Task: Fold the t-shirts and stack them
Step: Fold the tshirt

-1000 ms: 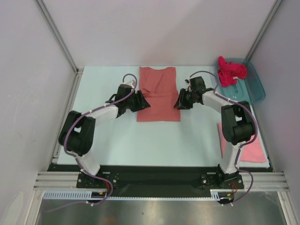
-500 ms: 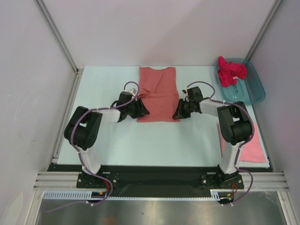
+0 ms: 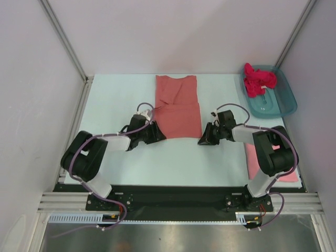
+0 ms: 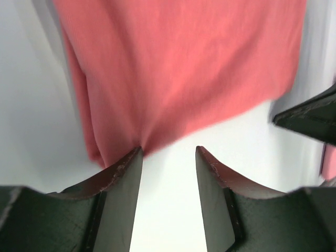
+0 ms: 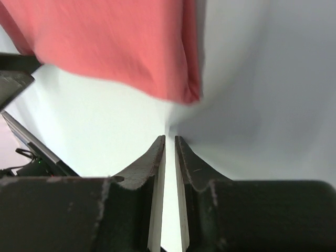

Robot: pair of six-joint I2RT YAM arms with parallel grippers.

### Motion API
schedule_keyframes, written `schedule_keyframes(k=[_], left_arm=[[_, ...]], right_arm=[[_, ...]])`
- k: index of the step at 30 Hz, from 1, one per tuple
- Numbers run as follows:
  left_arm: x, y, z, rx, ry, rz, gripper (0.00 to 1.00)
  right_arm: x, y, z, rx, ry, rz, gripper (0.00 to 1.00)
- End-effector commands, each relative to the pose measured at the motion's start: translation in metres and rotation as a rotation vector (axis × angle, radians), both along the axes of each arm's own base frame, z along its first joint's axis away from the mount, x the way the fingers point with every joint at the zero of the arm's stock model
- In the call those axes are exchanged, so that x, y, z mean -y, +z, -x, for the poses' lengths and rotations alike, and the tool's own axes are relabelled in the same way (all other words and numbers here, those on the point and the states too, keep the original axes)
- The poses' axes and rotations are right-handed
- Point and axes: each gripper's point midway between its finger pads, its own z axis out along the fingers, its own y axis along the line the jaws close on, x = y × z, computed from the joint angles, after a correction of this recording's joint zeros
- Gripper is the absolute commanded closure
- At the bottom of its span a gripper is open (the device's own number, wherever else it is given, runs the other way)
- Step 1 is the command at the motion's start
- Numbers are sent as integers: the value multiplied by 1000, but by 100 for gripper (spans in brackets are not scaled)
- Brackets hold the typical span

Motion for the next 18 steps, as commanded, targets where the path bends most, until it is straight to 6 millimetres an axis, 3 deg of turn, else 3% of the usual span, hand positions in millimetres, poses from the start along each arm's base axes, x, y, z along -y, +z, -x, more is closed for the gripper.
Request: schedule_keyframes(k=[1,4,5,8,9,11,12,13,15,17,18], left_arm=[[-16,-29,57,-144,-28,-92,48],[-15,-14,58,-104,-47,-78,46],[-15,2,52,-53,-42,-75,43],[-25,33,32,45,-15,-143,34],[-28,49,19,78,-2,-149,33],[-34,55,3,102,7,-181,31],[-41,67,-17,134,32,-177,30],[-45,67,-27,132,45,-180,30],[-48,62,-55,109,48,-156,31],[-50,71,-85,143,64,-142,33],[-50,66,-94,149,60,-153,34]], right_arm=[[22,-26,45,-119,-4,84,81],[24,-7,44,-71,-5,65,79],[26,-2,41,-49,-5,62,77],[34,22,18,42,-35,63,63],[39,30,6,76,-57,62,54],[41,47,-20,138,-77,46,46],[44,53,-34,167,-91,34,38],[44,49,-46,165,-88,29,34],[39,68,-81,237,-83,6,30],[37,69,-113,263,-70,-14,28],[33,70,-125,282,-60,-37,27]])
